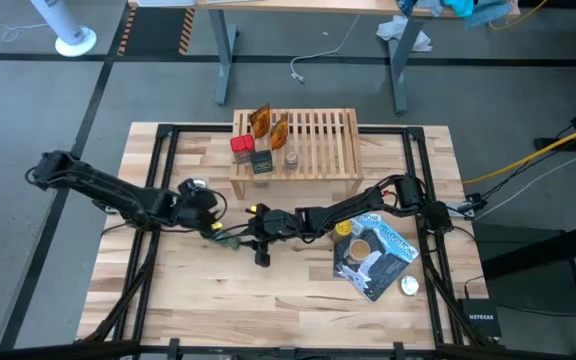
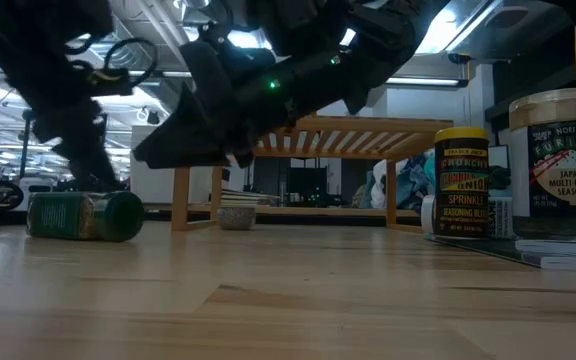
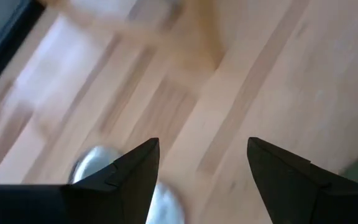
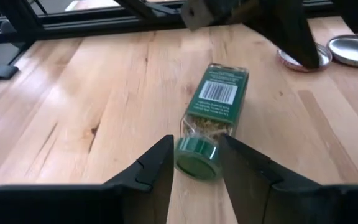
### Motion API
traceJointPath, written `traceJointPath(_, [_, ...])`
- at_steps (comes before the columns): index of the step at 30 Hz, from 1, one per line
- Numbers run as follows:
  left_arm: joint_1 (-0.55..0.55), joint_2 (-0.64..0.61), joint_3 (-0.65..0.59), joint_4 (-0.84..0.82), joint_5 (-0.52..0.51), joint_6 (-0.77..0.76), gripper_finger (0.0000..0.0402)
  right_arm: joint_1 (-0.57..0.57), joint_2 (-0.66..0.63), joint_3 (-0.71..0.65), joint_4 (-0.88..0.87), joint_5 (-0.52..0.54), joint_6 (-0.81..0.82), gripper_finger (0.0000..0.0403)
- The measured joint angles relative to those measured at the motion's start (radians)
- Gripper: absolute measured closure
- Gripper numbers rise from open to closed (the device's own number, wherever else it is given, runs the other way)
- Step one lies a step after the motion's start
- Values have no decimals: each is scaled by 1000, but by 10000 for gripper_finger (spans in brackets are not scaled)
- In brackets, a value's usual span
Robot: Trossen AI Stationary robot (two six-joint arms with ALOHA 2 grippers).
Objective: Shelf spices
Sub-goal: Put the green seasoning bottle on the shelf
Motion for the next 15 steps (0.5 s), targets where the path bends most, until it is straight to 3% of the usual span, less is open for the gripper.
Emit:
traceJointPath(5, [-36,-58,26,-198,68,-165,164,0,0,0,-35,-10,2,269])
traceJointPath(10, [-88,-67,27,-216,209,-244,167,6,0,0,-65,-40,27,269])
traceJointPath(15, [-140,-34,27,-242,222,-306,196,25,0,-1,-81,-36,26,269])
